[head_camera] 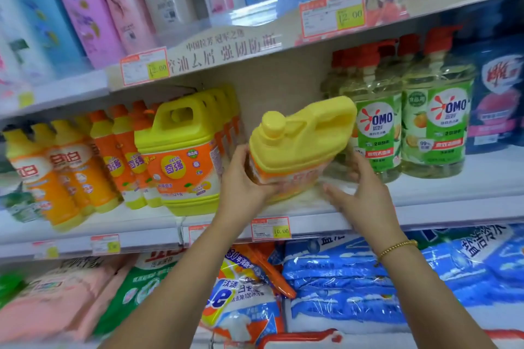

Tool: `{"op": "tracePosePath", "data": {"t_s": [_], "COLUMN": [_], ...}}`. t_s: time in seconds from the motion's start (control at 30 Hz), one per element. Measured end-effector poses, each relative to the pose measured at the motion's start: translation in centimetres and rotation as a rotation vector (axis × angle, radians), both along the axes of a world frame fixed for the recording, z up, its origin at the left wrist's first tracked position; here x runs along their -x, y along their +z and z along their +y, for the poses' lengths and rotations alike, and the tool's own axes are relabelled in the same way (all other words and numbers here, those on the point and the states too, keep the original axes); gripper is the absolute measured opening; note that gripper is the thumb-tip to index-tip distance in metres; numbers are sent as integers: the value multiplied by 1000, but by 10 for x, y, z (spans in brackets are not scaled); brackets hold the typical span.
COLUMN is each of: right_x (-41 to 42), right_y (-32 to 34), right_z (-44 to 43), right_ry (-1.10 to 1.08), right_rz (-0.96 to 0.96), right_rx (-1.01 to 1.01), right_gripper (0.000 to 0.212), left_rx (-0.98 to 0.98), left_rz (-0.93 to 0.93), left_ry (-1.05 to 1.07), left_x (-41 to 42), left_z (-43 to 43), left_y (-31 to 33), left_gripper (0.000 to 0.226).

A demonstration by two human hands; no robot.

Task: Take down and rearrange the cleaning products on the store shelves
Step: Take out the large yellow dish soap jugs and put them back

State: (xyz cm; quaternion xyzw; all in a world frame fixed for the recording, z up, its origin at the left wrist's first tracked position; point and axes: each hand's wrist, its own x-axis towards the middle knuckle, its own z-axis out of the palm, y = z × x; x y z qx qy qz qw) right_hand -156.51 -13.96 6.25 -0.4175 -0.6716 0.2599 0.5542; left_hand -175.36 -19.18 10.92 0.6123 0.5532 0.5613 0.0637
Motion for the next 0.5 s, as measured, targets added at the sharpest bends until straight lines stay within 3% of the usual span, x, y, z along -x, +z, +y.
{"op": "tracePosePath", "data": {"t_s": [0.17,0.27,0.33,0.5], "right_x": [3,2,5,34], "right_y": [11,23,32,42], "right_z": [-26,-43,-54,-89], "right_ry": [213,335,372,381], "right_rz": [163,123,52,-15], "right_rx": [58,-34,-81,-249], "right_gripper": [55,42,48,69], "left_rx": [-171,-190,-139,-94], "left_rz": [215,221,96,-481], "left_ry": [18,41,68,124], "left_x": [-10,-2,2,-1], "left_z": [-57,-88,-108,-155], "left_y": [3,11,12,8], "left_gripper": [68,70,71,48]}}
